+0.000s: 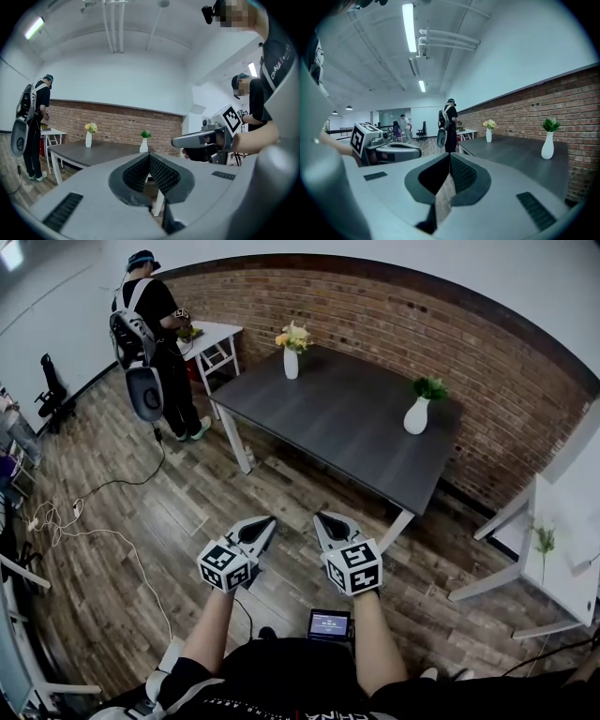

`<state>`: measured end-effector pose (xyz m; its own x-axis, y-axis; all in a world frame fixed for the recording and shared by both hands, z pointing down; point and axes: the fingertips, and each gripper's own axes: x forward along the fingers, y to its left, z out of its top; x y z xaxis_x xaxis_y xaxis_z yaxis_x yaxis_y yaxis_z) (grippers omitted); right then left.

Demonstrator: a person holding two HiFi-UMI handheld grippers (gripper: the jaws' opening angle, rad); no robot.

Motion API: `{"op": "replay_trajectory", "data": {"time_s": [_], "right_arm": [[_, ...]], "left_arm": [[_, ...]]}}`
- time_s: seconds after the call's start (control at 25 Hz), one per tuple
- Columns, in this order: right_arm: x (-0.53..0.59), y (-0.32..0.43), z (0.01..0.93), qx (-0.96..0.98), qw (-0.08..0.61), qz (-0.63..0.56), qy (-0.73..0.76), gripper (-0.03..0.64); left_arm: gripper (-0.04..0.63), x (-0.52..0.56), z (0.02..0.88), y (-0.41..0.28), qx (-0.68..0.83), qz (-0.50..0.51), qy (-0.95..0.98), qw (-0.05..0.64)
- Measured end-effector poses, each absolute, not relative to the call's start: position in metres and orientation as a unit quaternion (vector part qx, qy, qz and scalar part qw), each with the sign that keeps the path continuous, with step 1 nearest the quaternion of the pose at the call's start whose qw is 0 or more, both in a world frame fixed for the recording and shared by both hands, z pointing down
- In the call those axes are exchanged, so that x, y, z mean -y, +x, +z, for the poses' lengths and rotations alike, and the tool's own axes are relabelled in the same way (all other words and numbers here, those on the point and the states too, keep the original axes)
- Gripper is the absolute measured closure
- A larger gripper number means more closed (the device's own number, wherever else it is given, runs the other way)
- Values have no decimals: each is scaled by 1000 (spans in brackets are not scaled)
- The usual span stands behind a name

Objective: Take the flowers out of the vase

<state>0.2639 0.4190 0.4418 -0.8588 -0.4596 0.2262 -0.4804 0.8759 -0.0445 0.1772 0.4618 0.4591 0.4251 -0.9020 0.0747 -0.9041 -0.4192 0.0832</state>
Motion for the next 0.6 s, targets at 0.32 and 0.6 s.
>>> {"op": "replay_trajectory", "data": {"time_s": [0.32, 0.6], "right_arm": [[-399, 278, 454, 963, 98, 73, 242, 609], [-380, 271, 469, 962, 103, 88, 238, 609]], "left_arm": [[592, -452, 467, 183, 550, 11, 833, 64], [592, -433, 479, 173, 555, 15, 828, 78]]}}
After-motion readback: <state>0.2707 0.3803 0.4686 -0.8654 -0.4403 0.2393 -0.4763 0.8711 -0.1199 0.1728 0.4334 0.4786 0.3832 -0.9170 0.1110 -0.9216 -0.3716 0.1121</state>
